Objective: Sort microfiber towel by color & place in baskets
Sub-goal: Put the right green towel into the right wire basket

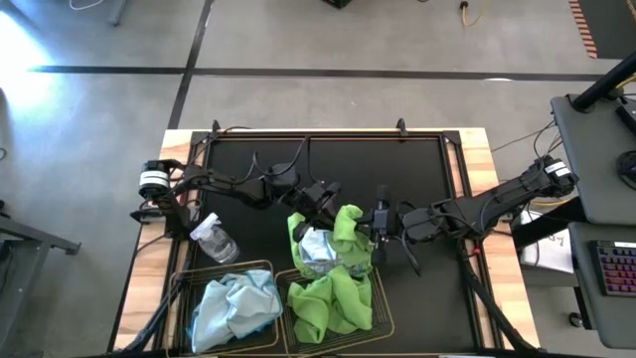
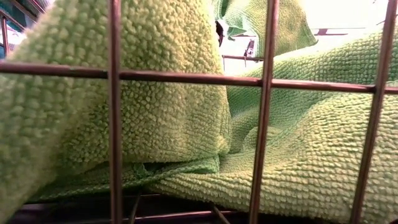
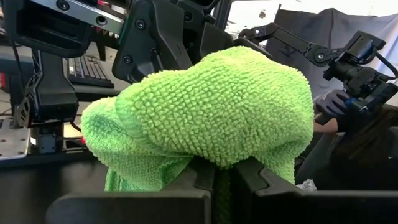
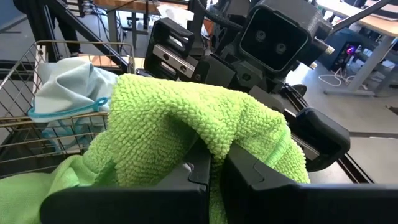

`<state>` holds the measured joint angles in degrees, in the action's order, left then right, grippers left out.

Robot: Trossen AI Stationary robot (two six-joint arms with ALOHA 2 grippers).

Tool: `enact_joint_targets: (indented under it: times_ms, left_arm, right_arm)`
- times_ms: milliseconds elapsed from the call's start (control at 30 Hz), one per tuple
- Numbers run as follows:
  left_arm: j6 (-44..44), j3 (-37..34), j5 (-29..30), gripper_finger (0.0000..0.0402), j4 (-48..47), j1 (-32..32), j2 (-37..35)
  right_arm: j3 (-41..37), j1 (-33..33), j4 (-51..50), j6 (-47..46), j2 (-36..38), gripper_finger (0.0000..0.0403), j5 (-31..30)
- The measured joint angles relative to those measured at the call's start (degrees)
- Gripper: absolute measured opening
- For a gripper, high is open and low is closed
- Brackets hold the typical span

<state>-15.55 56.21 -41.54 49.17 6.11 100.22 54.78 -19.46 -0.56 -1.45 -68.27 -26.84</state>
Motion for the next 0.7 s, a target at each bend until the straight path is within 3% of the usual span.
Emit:
enact_joint_targets:
  times_ms: [167, 500, 700]
  left_arm:
    - [0.0, 0.0, 0.0, 0.0000, -0.1, 0.0, 0.0]
    - [0.0, 0.0, -0.9, 0.0000, -0.1, 0.0, 0.0]
    - [-1.4, 0.0, -2.3, 0.0000, -0.7, 0.7, -0.7]
  right_arm:
    - [0.0, 0.0, 0.0, 0.1, 0.0, 0.0025, 0.1]
    - [0.0, 0.0, 0.0, 2.0, 0.0, 0.0144, -0.3]
    - [0.0, 0.0, -0.7, 1.5, 0.2, 0.0171, -0.3]
